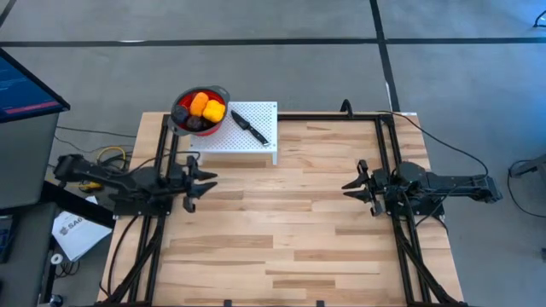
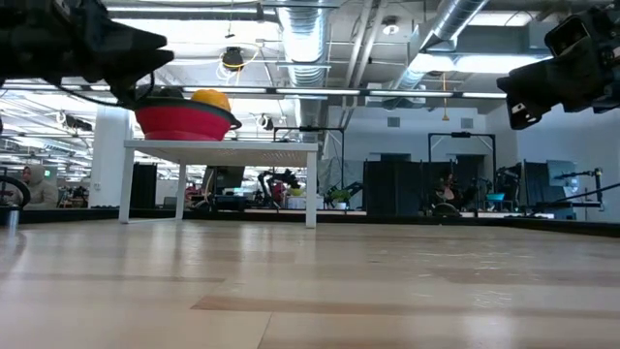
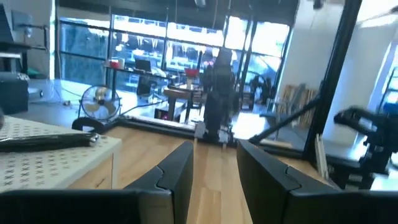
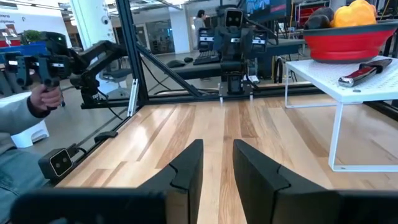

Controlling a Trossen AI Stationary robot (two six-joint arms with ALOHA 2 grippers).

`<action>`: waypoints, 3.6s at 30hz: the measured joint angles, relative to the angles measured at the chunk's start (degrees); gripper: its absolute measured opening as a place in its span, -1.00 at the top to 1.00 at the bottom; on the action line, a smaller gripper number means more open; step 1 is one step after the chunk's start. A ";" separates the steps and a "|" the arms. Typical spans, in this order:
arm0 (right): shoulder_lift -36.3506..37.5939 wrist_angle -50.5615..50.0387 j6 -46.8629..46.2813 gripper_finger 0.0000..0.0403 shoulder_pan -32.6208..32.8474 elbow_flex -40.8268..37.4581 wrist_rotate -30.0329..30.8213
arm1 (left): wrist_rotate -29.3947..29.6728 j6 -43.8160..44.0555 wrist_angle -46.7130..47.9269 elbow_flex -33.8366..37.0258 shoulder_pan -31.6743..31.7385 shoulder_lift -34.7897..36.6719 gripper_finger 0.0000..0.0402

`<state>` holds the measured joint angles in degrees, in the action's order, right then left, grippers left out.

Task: Pick & Place Fruit
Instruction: Return to Home Position

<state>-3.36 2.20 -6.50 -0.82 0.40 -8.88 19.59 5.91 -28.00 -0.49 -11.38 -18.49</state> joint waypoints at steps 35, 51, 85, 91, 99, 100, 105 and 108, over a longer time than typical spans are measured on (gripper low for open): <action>0.00 0.00 -0.02 0.59 0.00 -0.07 -0.02 | -21.46 -8.55 21.61 0.08 7.43 12.77 0.41; 0.00 0.00 -0.02 0.59 0.00 -0.09 -0.02 | -21.27 -8.61 21.68 0.08 7.11 13.71 0.41; 0.02 -0.02 -0.02 0.59 0.04 -0.09 -0.04 | -21.20 -8.29 25.76 0.12 14.71 18.50 0.41; 0.02 -0.02 -0.02 0.59 0.04 -0.09 -0.04 | -21.20 -8.28 25.23 0.13 14.71 18.50 0.41; 0.02 0.00 -0.02 0.59 0.04 -0.09 -0.04 | -21.15 -8.28 25.06 0.13 14.71 18.50 0.41; 0.02 0.00 -0.02 0.59 0.04 -0.09 -0.04 | -21.15 -8.28 25.05 0.13 14.71 18.50 0.41; 0.02 -0.01 -0.01 0.59 0.04 -0.09 -0.04 | -21.13 -8.26 24.99 0.13 14.71 18.50 0.41; 0.02 0.00 -0.02 0.59 0.04 -0.09 -0.04 | -21.13 -8.26 24.97 0.13 14.71 18.50 0.41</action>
<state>-3.33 2.19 -6.52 -0.78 0.32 -8.93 -1.54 -2.35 -3.03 -0.36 3.33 0.01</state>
